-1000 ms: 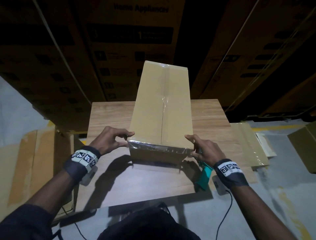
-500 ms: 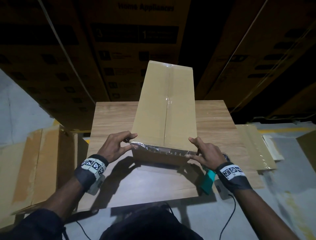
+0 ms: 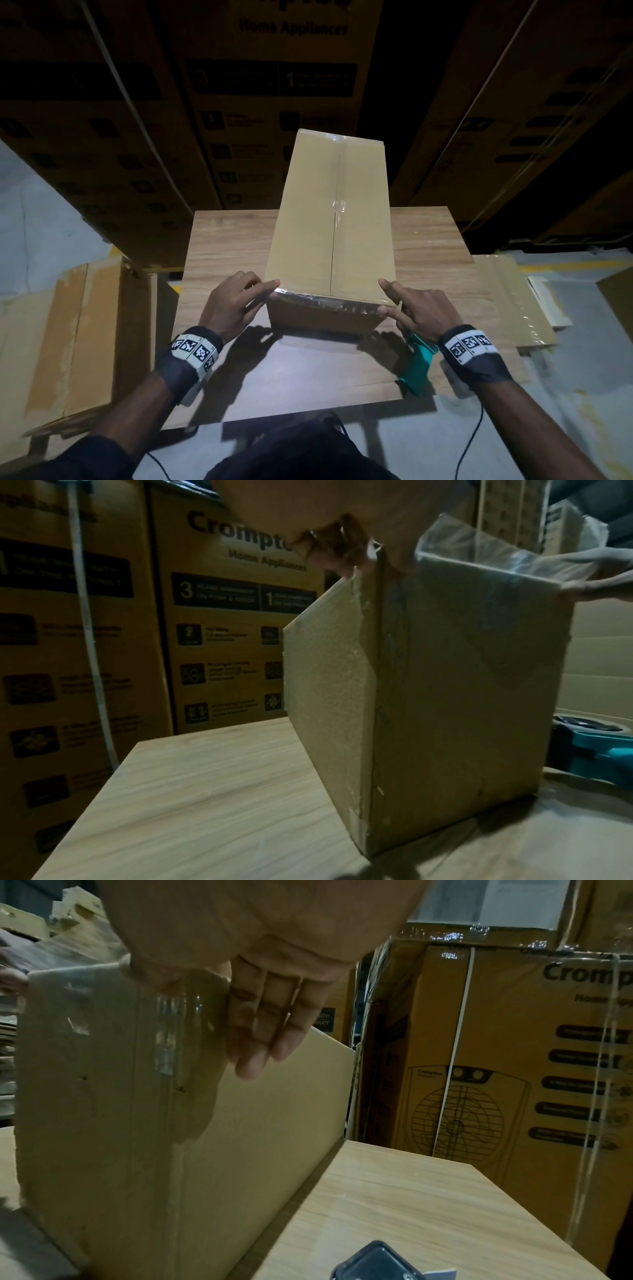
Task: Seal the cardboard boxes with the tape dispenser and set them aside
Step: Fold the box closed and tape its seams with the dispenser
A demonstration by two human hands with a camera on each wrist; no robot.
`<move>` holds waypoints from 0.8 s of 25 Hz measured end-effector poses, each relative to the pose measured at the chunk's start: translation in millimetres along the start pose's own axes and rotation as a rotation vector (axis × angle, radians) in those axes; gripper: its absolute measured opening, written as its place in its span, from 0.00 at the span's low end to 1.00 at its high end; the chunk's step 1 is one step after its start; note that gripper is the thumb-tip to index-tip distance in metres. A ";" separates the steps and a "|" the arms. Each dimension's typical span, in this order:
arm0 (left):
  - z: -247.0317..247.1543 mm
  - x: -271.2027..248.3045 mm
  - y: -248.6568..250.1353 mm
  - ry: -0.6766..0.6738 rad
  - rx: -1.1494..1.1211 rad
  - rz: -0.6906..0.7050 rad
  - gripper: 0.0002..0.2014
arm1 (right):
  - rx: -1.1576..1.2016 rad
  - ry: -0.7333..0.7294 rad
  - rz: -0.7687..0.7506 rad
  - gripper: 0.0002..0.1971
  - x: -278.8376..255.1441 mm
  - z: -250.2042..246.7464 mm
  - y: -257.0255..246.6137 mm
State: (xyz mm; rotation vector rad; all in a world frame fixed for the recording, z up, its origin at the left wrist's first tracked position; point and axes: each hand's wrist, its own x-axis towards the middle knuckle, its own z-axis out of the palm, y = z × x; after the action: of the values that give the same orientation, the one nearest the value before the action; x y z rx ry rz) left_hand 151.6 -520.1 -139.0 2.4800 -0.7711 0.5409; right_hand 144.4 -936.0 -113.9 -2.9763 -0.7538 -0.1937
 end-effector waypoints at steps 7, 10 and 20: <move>-1.5 0.5 4.3 0.050 -0.017 0.083 0.11 | -0.061 0.201 -0.123 0.09 -7.3 -6.4 -15.9; -2.0 0.7 4.2 0.080 -0.078 0.067 0.18 | -0.015 0.196 -0.104 0.13 -12.1 -4.6 -15.4; -17.4 26.8 47.3 -0.262 -0.073 0.104 0.19 | 0.171 0.226 -0.026 0.19 -1.3 -28.2 -55.2</move>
State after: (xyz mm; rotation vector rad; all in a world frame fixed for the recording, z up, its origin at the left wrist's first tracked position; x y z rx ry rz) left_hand 139.4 -555.9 -96.2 2.4821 -1.0066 0.2195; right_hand 113.9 -890.8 -84.3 -2.7261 -0.7404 -0.4352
